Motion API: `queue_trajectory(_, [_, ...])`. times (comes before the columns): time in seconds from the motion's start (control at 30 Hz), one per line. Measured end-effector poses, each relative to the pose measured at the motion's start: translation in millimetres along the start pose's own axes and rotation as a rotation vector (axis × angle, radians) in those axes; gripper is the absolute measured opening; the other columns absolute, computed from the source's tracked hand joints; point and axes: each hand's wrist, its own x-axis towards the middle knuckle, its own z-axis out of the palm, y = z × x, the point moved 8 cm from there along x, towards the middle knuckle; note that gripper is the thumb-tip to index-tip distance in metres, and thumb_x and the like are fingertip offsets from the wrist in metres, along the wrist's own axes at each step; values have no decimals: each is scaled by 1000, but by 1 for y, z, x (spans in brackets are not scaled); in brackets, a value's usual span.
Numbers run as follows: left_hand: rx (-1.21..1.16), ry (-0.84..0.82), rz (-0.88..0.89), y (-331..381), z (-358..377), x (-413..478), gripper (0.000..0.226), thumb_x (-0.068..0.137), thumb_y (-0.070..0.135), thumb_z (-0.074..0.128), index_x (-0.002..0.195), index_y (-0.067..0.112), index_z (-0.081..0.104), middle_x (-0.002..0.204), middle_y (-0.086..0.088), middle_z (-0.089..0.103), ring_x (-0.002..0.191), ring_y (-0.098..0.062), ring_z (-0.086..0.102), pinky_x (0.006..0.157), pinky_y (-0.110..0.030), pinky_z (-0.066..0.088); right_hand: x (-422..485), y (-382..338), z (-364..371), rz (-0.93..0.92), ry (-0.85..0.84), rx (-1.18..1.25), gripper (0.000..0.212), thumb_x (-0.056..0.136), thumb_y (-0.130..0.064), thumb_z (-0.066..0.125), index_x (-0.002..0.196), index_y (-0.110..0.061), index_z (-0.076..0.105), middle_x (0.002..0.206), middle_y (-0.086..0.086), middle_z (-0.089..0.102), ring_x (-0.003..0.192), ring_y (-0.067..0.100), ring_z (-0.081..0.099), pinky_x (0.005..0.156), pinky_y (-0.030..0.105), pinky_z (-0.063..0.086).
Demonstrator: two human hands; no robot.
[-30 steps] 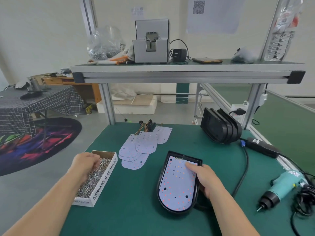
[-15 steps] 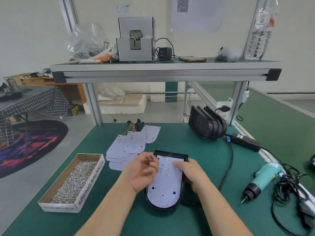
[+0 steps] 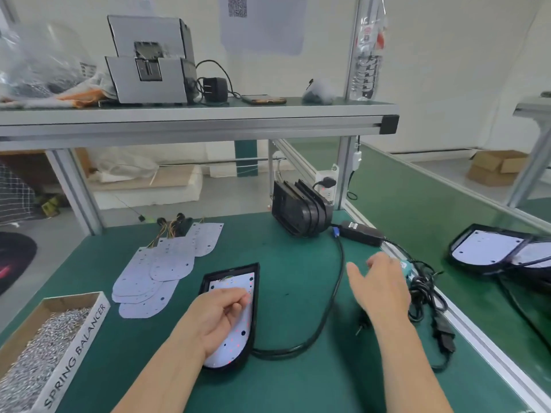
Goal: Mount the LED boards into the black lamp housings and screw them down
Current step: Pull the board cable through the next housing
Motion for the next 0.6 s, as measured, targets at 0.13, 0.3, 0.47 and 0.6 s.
queue_trajectory(0.13, [-75, 9, -19, -3, -2, -1, 9, 91, -6, 61, 83, -4, 65, 64, -9, 65, 51, -8, 64, 45, -12, 50, 20, 44, 1, 172, -133, -139, 74, 86, -54, 70, 135, -6, 41, 136, 21, 46, 116, 40, 56, 92, 44, 47])
queue_trajectory(0.3, [-156, 32, -15, -6, -1, 0, 6, 91, -5, 62, 86, -4, 64, 63, -9, 66, 49, -9, 64, 46, -12, 51, 20, 50, 10, 182, -172, -179, 86, 82, -44, 75, 143, -8, 27, 122, 18, 58, 108, 36, 59, 79, 38, 45])
queue_trajectory(0.47, [-169, 55, -3, -6, 0, -1, 5, 91, -7, 62, 87, -6, 65, 65, -10, 68, 51, -10, 67, 48, -13, 53, 18, 54, 20, 278, -185, 23, 86, 77, -31, 77, 141, -1, 28, 104, 14, 57, 93, 34, 55, 75, 35, 43])
queue_trajectory(0.6, [-213, 34, -9, -8, 2, -3, 6, 92, -10, 58, 92, -10, 64, 68, -13, 71, 58, -14, 72, 51, -15, 56, -3, 48, 42, 445, -325, 834, 36, 78, -7, 71, 111, -3, 56, 87, 12, 55, 63, 23, 50, 47, 25, 41])
